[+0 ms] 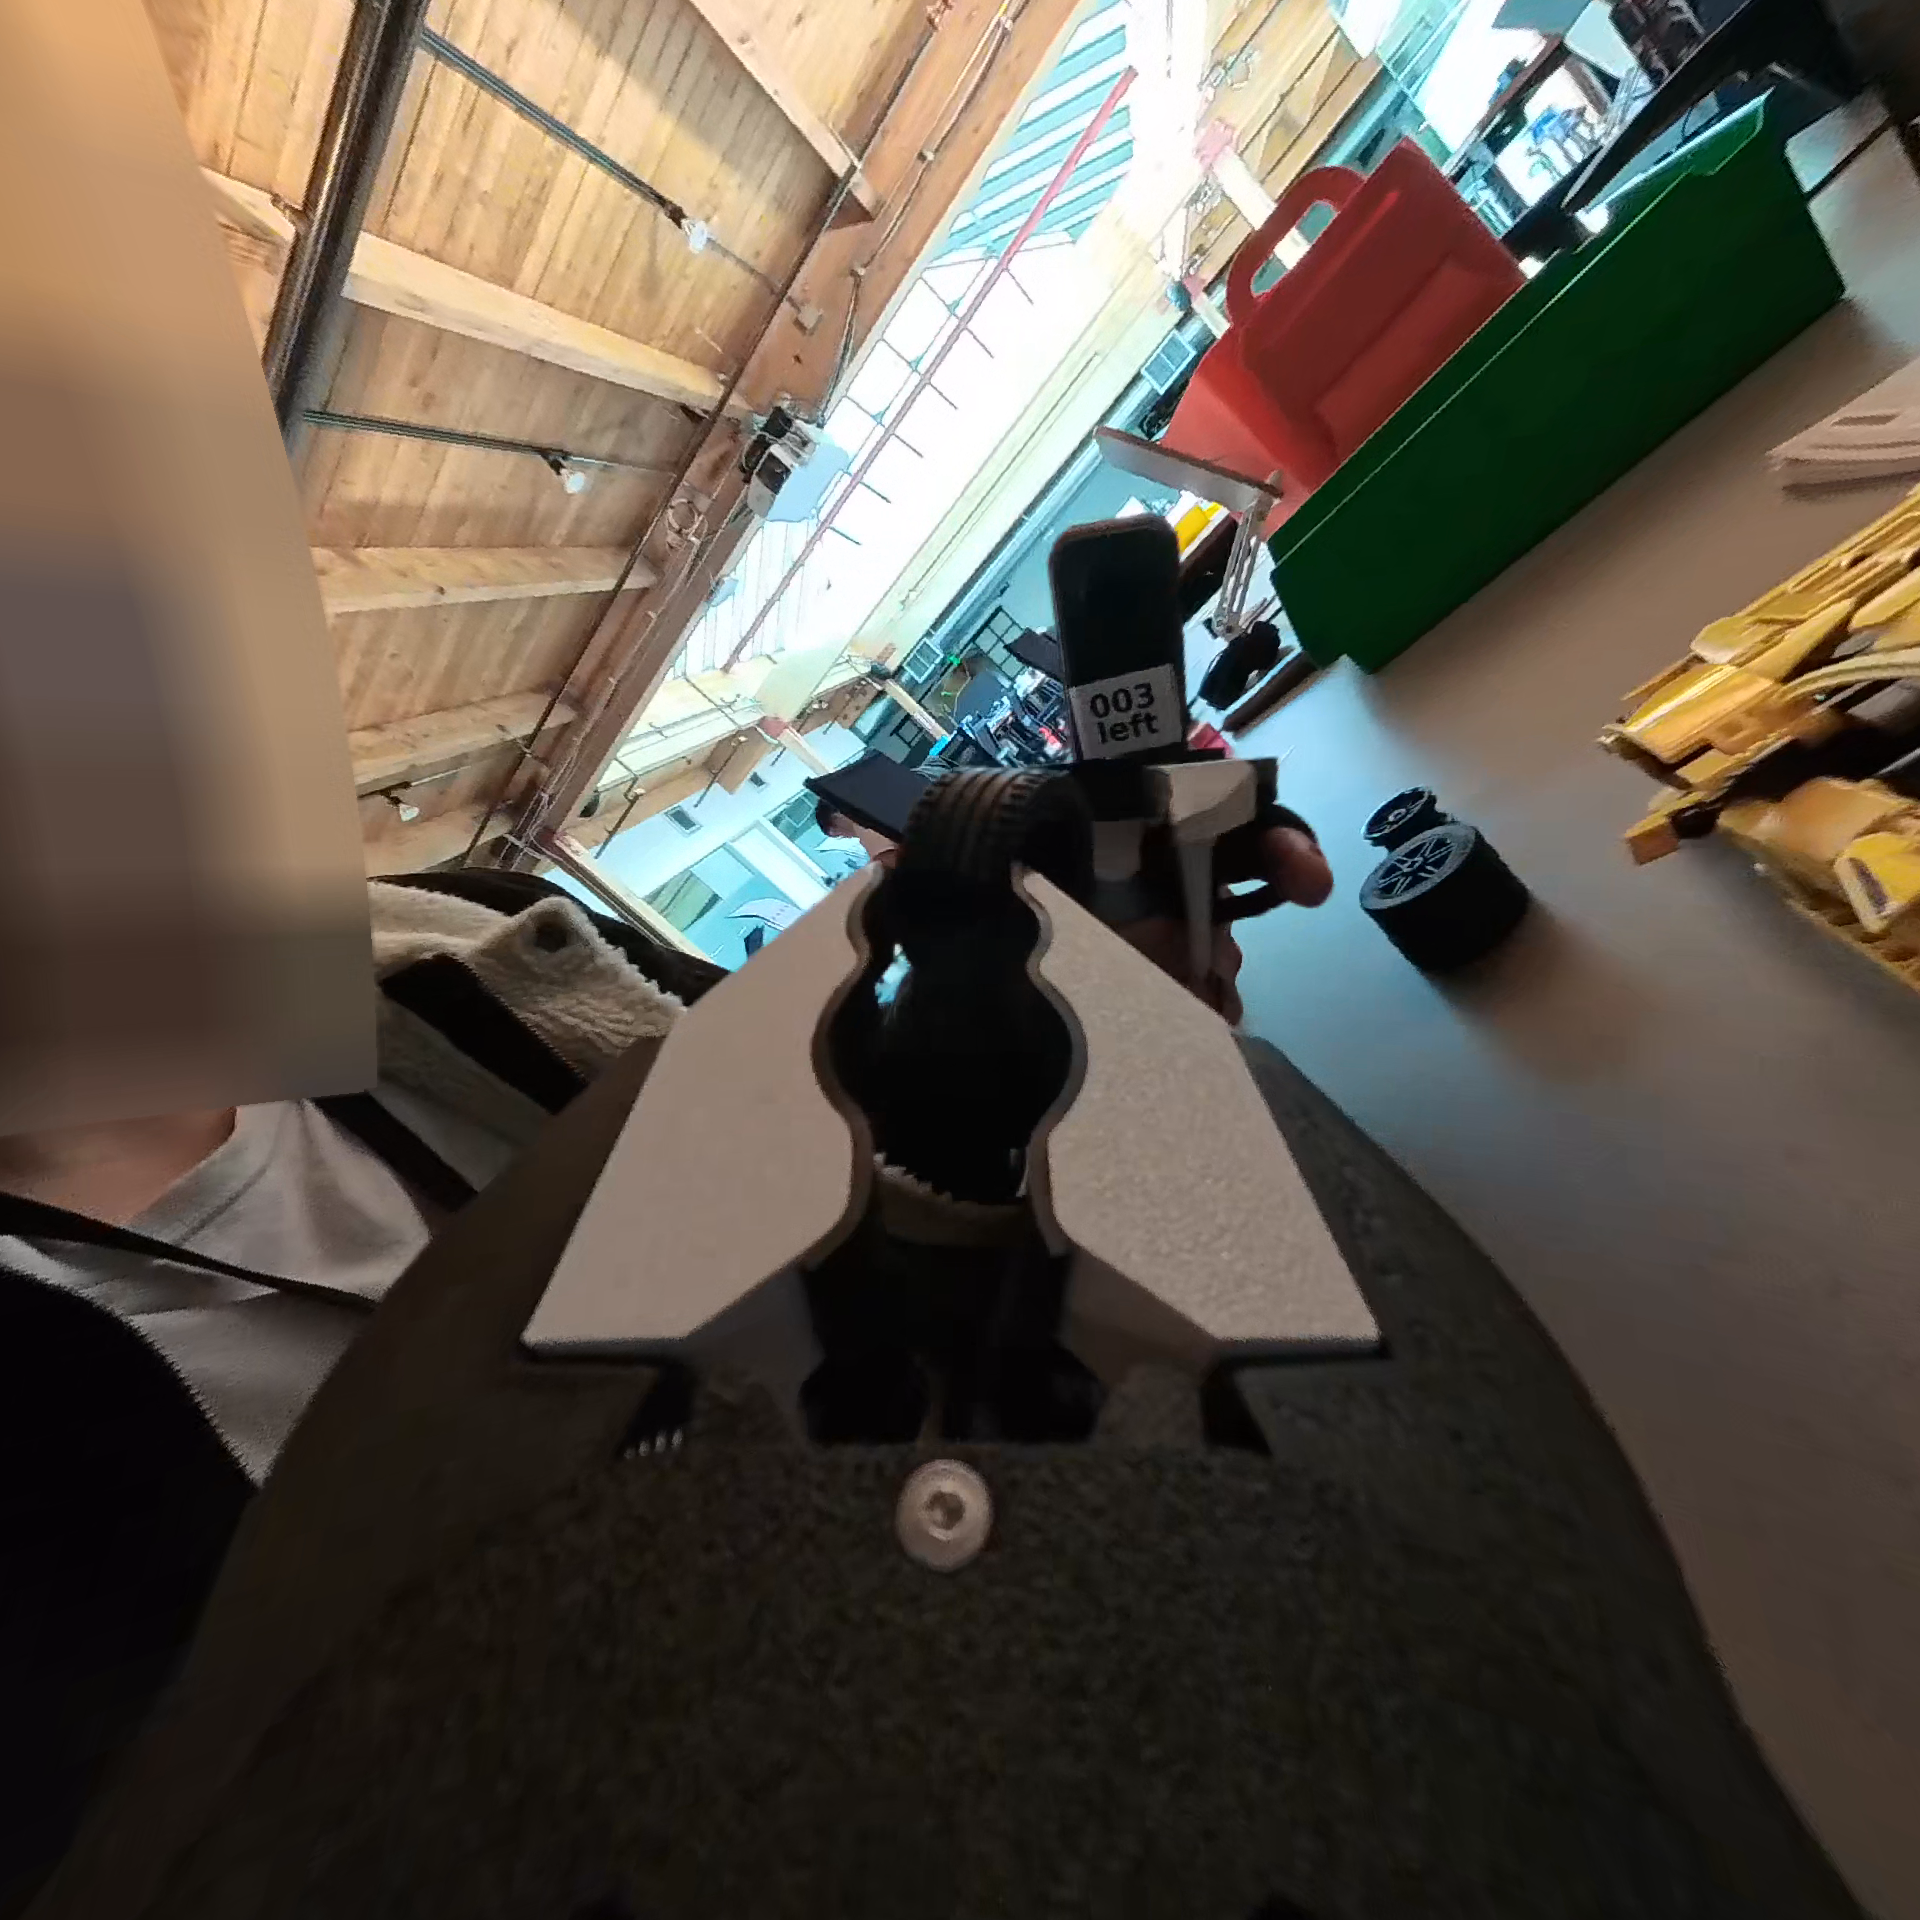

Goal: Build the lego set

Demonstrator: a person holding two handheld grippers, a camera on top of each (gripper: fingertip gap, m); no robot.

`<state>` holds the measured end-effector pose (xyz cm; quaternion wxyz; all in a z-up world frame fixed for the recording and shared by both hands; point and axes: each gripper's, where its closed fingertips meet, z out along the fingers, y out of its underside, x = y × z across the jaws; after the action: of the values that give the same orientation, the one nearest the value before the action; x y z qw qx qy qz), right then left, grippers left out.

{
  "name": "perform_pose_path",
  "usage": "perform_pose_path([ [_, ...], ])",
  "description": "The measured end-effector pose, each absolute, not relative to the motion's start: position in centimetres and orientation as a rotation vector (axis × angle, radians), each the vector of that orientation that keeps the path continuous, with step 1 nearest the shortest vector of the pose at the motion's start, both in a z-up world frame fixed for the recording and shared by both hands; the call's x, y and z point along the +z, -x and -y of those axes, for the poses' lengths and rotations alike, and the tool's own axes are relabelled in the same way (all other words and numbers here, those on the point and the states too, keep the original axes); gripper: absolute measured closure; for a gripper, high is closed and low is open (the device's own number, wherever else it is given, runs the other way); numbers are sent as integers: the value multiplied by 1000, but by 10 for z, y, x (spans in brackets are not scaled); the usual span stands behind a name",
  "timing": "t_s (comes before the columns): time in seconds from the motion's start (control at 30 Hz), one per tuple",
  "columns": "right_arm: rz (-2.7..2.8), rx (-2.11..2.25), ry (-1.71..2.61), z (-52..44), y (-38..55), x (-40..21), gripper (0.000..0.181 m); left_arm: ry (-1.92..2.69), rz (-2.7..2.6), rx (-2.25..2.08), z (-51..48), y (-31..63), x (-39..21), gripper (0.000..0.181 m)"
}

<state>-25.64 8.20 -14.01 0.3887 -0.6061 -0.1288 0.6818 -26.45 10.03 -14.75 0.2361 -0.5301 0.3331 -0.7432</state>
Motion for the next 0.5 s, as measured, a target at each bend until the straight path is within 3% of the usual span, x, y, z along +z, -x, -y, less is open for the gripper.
perform_pose_path([
  [0.1,358,1674,1593,-83,263,-148,161,1442,-999,-2075,-83,257,-151,143],
  [0.17,360,1633,1590,-85,262,-148,161,1450,-1025,-2019,-82,254,-157,156],
  [0.5,338,1236,1742,-107,253,-174,161,1609,-976,-1831,-102,250,-178,157],
])
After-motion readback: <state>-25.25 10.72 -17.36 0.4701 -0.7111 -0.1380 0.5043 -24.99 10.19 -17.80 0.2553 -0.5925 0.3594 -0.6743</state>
